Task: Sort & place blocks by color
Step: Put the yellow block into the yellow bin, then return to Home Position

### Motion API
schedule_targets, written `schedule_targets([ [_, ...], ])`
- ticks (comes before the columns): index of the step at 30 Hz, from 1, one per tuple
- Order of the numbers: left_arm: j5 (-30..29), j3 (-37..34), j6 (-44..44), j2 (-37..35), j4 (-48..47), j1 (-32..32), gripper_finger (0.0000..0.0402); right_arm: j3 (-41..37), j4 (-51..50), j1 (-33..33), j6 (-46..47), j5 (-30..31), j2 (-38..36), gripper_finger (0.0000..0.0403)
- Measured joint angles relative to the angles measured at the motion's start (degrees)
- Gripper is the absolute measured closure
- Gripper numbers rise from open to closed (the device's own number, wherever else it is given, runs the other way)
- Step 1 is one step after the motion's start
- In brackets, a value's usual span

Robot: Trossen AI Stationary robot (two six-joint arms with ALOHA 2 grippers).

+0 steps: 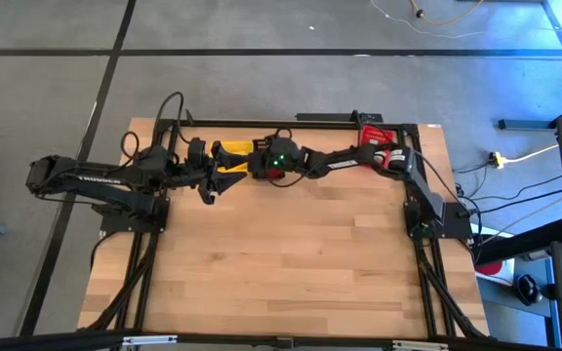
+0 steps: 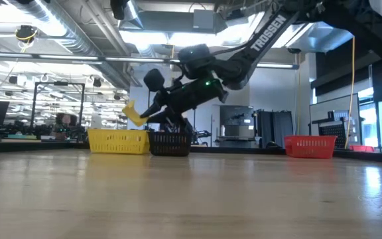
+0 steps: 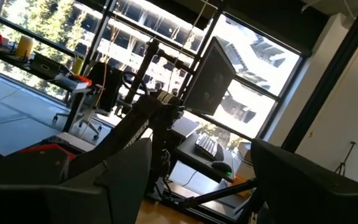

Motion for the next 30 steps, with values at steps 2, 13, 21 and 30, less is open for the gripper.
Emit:
schedule_targets([
  [2, 0.02, 0.00, 0.07, 0.01, 0.00, 0.00, 0.0134, 0.04, -0.21, 0.02, 1.29, 0.09, 0.04, 0.0330],
  [13, 0.04, 0.00, 0.15, 0.02, -0.02, 0.00, 0.0134, 0.15, 4.26, -2.77, 1.47, -7.88, -0.06, 0.0189],
  [21, 0.07, 0.00, 0.15, 0.02, -0.02, 0.00, 0.0134, 0.13, 5.23, -5.78, -2.15, -12.21, -3.41, 0.0177],
  [30, 0.09, 0.00, 0.20, 0.01, -0.52, 0.00, 0.0134, 0.19, -13.16, -8.14, -23.67, -22.88, -16.02, 0.0178],
])
